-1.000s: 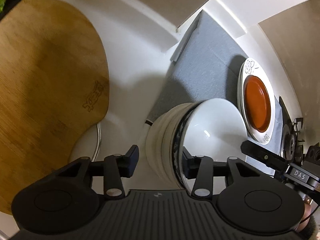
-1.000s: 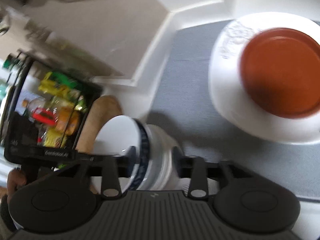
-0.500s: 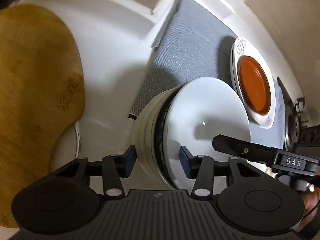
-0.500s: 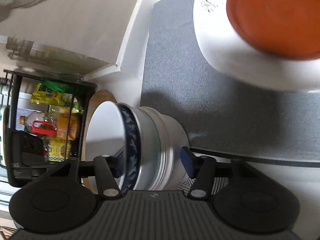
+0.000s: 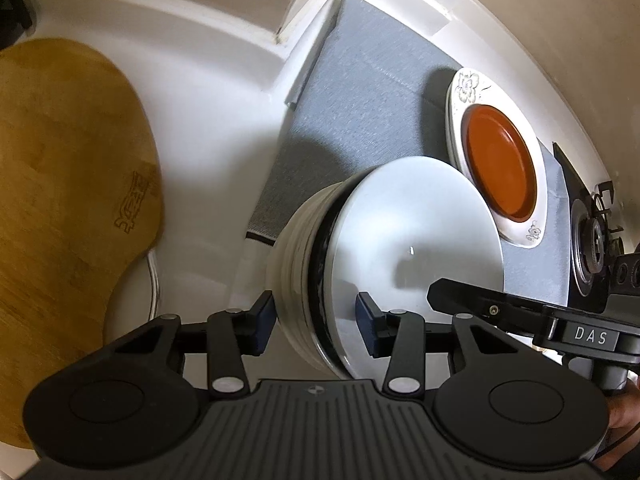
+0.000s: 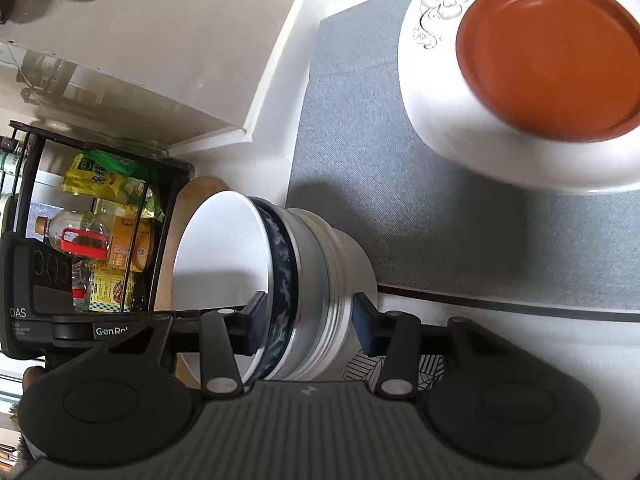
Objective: Organize plates and bowls
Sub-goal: 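Lower the nested bowls onto the brown plate with both grippers, then open both grippers and withdraw from the bowls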
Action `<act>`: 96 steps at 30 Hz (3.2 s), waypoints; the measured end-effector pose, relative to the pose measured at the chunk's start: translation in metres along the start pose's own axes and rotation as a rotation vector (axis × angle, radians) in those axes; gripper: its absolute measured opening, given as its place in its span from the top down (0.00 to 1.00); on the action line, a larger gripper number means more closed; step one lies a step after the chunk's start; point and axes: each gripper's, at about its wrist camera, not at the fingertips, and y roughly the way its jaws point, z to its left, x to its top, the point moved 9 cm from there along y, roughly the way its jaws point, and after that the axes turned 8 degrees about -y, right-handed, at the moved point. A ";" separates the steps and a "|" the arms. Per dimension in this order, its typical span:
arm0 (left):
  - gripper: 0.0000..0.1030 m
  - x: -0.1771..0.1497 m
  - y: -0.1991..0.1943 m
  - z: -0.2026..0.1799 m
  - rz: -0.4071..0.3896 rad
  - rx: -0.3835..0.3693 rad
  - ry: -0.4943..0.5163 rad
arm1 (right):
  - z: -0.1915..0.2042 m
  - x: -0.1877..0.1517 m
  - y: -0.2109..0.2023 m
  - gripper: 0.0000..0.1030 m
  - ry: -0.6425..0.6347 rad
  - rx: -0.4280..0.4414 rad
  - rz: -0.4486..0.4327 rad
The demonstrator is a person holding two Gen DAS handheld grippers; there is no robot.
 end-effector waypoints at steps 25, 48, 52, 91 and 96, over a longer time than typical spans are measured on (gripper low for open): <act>0.55 0.045 -0.024 -0.173 -0.058 -0.015 0.224 | -0.053 0.080 -0.150 0.55 0.056 -0.134 -0.283; 0.55 0.078 0.059 -0.227 0.018 -0.030 0.275 | -0.135 0.113 -0.161 0.55 0.123 -0.196 -0.313; 0.55 0.078 0.078 -0.221 0.038 -0.035 0.252 | -0.148 0.110 -0.149 0.55 0.146 -0.213 -0.312; 0.10 -0.087 -0.140 -0.261 -0.498 0.079 0.359 | 0.004 0.010 -0.245 0.00 -0.169 -0.631 -0.354; 0.10 -0.148 -0.195 -0.282 -0.580 0.165 0.301 | 0.040 -0.026 -0.303 0.00 -0.200 -0.686 -0.356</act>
